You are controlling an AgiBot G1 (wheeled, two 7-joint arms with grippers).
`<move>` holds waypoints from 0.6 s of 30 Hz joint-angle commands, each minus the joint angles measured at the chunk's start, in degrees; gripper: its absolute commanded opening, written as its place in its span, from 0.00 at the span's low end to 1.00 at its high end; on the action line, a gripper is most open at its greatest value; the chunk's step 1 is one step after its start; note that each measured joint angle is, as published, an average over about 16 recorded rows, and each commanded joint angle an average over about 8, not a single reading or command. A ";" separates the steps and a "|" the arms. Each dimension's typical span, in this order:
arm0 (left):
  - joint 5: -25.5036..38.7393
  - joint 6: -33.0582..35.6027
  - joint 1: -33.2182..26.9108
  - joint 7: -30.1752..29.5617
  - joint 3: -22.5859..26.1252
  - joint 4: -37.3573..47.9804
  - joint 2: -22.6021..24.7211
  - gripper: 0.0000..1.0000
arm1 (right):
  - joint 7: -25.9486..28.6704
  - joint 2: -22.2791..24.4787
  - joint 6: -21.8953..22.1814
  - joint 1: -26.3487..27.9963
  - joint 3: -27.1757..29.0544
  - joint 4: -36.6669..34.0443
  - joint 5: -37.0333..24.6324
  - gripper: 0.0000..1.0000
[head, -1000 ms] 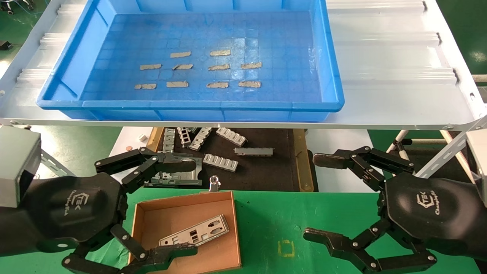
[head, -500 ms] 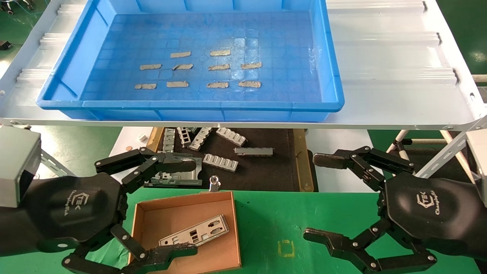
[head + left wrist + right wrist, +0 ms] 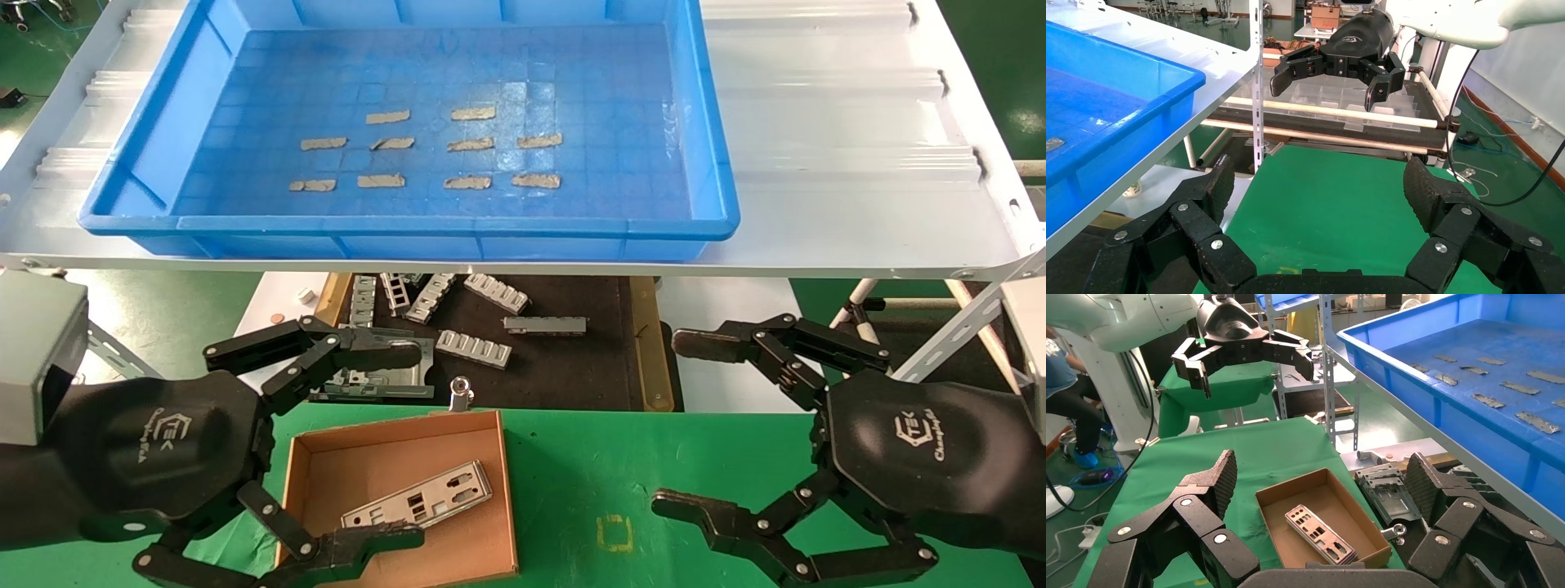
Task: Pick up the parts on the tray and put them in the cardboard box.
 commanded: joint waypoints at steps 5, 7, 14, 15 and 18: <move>0.00 0.00 0.00 0.00 0.00 0.00 0.00 1.00 | 0.00 0.00 0.00 0.00 0.00 0.00 0.00 1.00; 0.00 0.00 0.00 0.00 0.00 0.00 0.00 1.00 | 0.00 0.00 0.00 0.00 0.00 0.00 0.00 1.00; 0.00 0.00 0.00 0.00 0.00 0.00 0.00 1.00 | 0.00 0.00 0.00 0.00 0.00 0.00 0.00 1.00; 0.00 0.00 0.00 0.00 0.00 0.00 0.00 1.00 | 0.00 0.00 0.00 0.00 0.00 0.00 0.00 1.00; 0.00 0.00 0.00 0.00 0.00 0.00 0.00 1.00 | 0.00 0.00 0.00 0.00 0.00 0.00 0.00 1.00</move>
